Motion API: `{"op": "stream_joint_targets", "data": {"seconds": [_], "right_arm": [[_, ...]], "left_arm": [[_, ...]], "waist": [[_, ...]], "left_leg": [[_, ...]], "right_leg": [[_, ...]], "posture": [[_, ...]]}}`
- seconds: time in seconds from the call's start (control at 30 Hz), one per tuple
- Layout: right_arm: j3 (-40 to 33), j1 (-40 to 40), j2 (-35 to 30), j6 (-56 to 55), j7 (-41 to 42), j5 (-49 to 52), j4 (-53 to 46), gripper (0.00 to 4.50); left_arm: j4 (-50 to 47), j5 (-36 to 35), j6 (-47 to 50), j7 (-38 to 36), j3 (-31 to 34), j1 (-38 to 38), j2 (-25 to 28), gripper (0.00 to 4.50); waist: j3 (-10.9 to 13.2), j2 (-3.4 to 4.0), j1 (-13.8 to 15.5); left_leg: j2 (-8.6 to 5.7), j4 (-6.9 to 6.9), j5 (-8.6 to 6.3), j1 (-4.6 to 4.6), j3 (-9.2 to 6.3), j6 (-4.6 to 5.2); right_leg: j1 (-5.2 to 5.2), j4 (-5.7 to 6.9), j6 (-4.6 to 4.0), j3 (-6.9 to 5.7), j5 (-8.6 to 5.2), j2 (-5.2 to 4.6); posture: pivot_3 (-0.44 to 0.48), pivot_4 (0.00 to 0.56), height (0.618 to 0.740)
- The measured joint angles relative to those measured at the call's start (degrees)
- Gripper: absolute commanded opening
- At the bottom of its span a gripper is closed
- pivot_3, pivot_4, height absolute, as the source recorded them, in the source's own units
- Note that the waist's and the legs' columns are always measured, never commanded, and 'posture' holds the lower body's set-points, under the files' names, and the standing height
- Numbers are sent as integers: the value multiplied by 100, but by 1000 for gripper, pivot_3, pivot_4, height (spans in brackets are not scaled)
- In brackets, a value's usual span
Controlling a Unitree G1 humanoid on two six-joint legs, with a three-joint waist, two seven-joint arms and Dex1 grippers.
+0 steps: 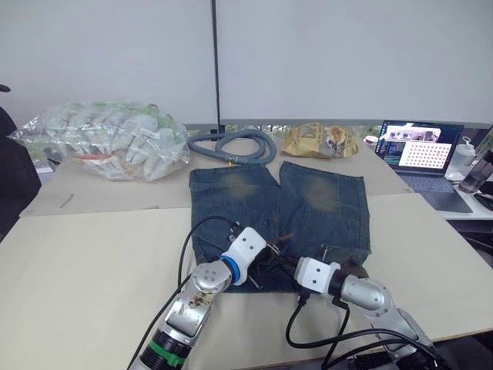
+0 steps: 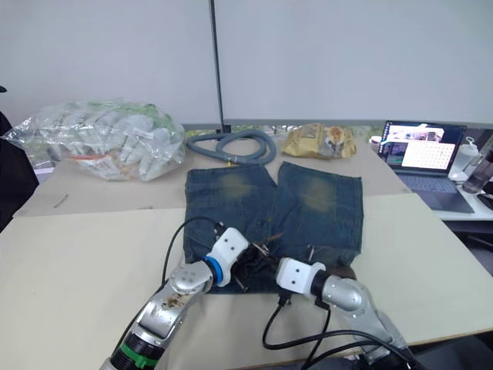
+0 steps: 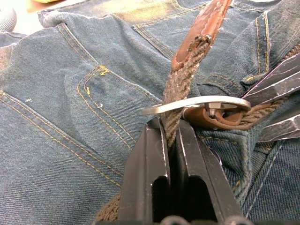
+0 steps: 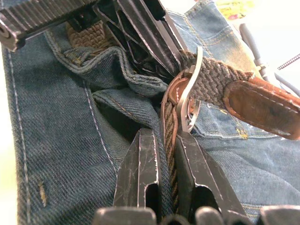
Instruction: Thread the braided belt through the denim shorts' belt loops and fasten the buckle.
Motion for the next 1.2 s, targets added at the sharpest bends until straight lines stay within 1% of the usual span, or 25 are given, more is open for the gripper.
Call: {"op": "stream_joint_targets", "data": {"seconds": [0.07,0.17,0.33,0.37,0.4,0.43,0.47,0.53,0.6,0.63,0.73,0.8,0.9,0.97,1.0,1.1,1.13,1.17,1.2], "right_arm": [[-2,-14,-68,-24,148,42,4,1043],[-85,65,-95,513,465,444,-238,2079],[-575,440,16,2318,549,1456,-1085,3828],[-800,551,78,2846,503,1838,-1323,4203],[-1066,600,188,3393,423,2272,-1565,4481],[-1113,600,206,3483,412,2340,-1612,4481],[-1268,601,317,3836,332,2665,-1757,4481],[-1732,572,840,4741,-92,3550,-2064,4481],[-1939,517,1217,5380,-475,4186,-2218,4481],[-2191,415,1550,5864,-883,4683,-2216,4481],[-2784,176,2104,6686,-1814,5675,-2210,4481],[-3035,70,2358,7023,-2394,6104,-2184,4481],[-3185,-2,2519,7283,-3015,6363,-2051,4481],[-3196,-2,2538,7369,-3228,6473,-1995,3984],[-3202,-3,2556,7379,-3343,6527,-1980,3696],[-3208,-21,2615,7378,-3522,6623,-1951,2707],[-3211,-44,2632,7376,-3580,6672,-1943,2281],[-3211,-67,2633,7375,-3599,6700,-1939,2005],[-3211,-102,2632,7368,-3636,6718,-1938,1616]], "left_arm": [[50,0,-48,-2,-17,0,-11,0],[117,4,-133,16,-20,-7,-39,0],[143,9,-192,36,-62,-5,-49,0],[155,16,-235,49,-66,0,-44,0],[167,59,-280,61,-70,5,-34,0],[169,69,-283,62,-71,5,-33,0],[179,95,-316,70,-89,5,-28,0],[234,149,-450,93,-143,25,16,0],[290,226,-578,102,-196,24,44,0],[318,312,-680,108,-252,22,84,0],[438,578,-1000,122,-415,-9,220,0],[486,697,-1124,152,-454,-23,240,0],[497,794,-1156,165,-492,-24,218,0],[497,820,-1155,164,-492,-24,212,0],[497,835,-1154,164,-492,-22,209,0],[497,876,-1154,163,-492,-20,200,0],[497,883,-1154,162,-492,-20,199,0],[497,885,-1153,161,-492,-20,198,0],[497,894,-1148,159,-492,-19,199,0]], "waist": [[0,0,3],[0,0,10],[0,0,61],[0,0,71],[0,0,75],[0,0,76],[-1,1,77],[-3,4,77],[-9,14,72],[-10,16,74],[-19,29,89],[-23,37,81],[-31,49,77],[-31,51,70],[-32,51,64],[-32,52,56],[-32,52,52],[-32,52,50],[-32,52,47]], "left_leg": [[0,0,0,0,-1,1],[3,0,-1,0,-3,2],[3,2,-9,0,-8,12],[4,3,-18,0,-9,26],[4,2,-29,0,-8,13],[3,2,-35,0,-8,8],[2,2,-48,0,-8,8],[7,1,-54,0,-9,8],[4,-1,-55,0,-8,6],[3,0,-54,0,-7,3],[-6,-1,-56,-1,-7,1],[-8,-2,-58,-1,-3,4],[-10,-2,-44,-1,0,-18],[-12,-2,-40,-1,8,-7],[-12,-1,-27,-1,9,18],[-11,-1,-32,-1,9,50],[-10,-1,-33,-1,9,54],[-10,0,-33,-1,9,54],[-10,0,-33,-1,9,54]], "right_leg": [[1,-1,0,0,0,0],[3,-3,0,-1,0,-1],[5,-4,0,-2,1,-15],[4,-4,0,-2,2,-18],[2,-4,0,-2,3,-24],[1,-3,0,-2,3,-26],[0,-2,0,-4,3,-26],[-1,-1,-2,-5,3,-25],[-6,2,-3,-4,4,-29],[-9,3,-3,-5,4,-32],[-29,5,-2,-8,5,-40],[-32,6,-1,-7,5,-41],[-33,10,-1,-8,5,-39],[-24,21,-1,-4,4,-37],[-22,27,-1,-2,3,-36],[-22,28,-1,0,2,-26],[-22,29,-1,1,1,-24],[-22,29,0,2,1,-22],[-21,29,0,3,1,-20]], "posture": [[0,150,740],[0,150,740],[0,150,740],[0,150,740],[0,150,740],[0,150,740],[0,150,740],[0,150,740],[0,150,740],[0,150,740],[0,150,740],[0,150,740],[0,150,740],[0,150,740],[0,150,740],[0,150,740],[0,150,740],[0,150,740],[0,150,740]]}}
